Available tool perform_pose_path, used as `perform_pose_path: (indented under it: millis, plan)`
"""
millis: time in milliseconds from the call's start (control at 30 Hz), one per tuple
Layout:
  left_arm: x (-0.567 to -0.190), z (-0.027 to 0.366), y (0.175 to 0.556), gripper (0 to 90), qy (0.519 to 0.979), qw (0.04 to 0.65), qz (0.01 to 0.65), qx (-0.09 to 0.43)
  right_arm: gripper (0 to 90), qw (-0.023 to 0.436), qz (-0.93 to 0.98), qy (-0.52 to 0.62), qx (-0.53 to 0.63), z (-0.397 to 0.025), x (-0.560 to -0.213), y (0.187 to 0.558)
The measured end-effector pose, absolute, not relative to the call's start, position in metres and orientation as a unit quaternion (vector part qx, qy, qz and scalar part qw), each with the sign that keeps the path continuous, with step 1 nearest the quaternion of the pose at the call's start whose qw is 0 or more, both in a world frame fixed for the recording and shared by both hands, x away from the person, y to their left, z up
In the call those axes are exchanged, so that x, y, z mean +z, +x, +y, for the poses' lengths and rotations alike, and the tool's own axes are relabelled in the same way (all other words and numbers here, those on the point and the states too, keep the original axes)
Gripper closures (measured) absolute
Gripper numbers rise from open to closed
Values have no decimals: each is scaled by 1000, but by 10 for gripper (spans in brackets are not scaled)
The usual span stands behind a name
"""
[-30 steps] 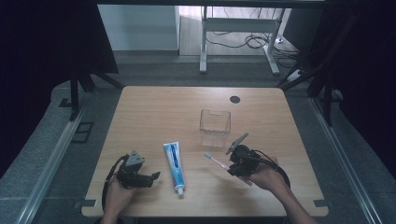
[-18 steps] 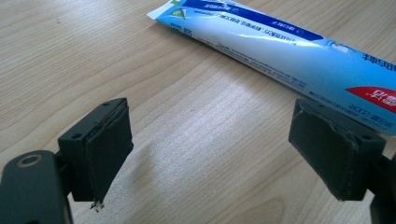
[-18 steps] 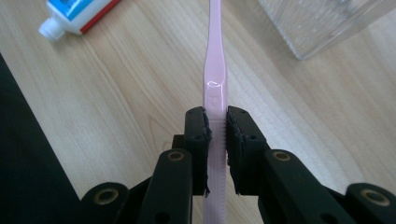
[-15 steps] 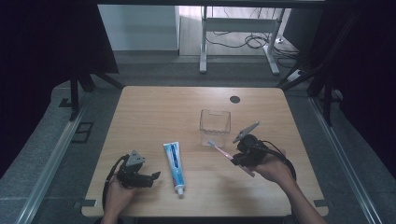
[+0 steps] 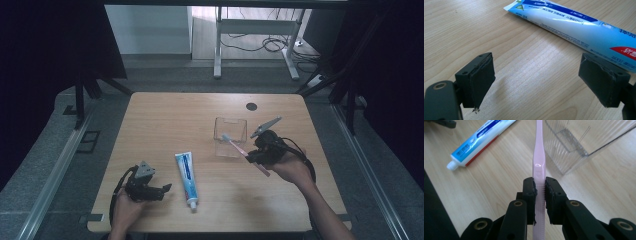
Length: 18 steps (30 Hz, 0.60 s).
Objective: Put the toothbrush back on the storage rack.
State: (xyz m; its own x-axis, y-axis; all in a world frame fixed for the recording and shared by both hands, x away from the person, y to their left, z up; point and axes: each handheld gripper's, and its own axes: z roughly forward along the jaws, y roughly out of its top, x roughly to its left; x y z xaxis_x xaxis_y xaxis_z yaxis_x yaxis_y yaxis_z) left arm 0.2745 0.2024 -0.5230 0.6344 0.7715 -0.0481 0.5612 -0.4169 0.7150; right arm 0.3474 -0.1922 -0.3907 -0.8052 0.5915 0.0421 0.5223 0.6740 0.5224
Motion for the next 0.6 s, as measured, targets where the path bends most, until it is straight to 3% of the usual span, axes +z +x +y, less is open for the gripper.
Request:
perform_pose_path:
  millis: [600]
  plan:
    - [-522, 203, 274, 128, 824, 378, 400, 134, 789, 76, 892, 334, 295, -179, -391, 379]
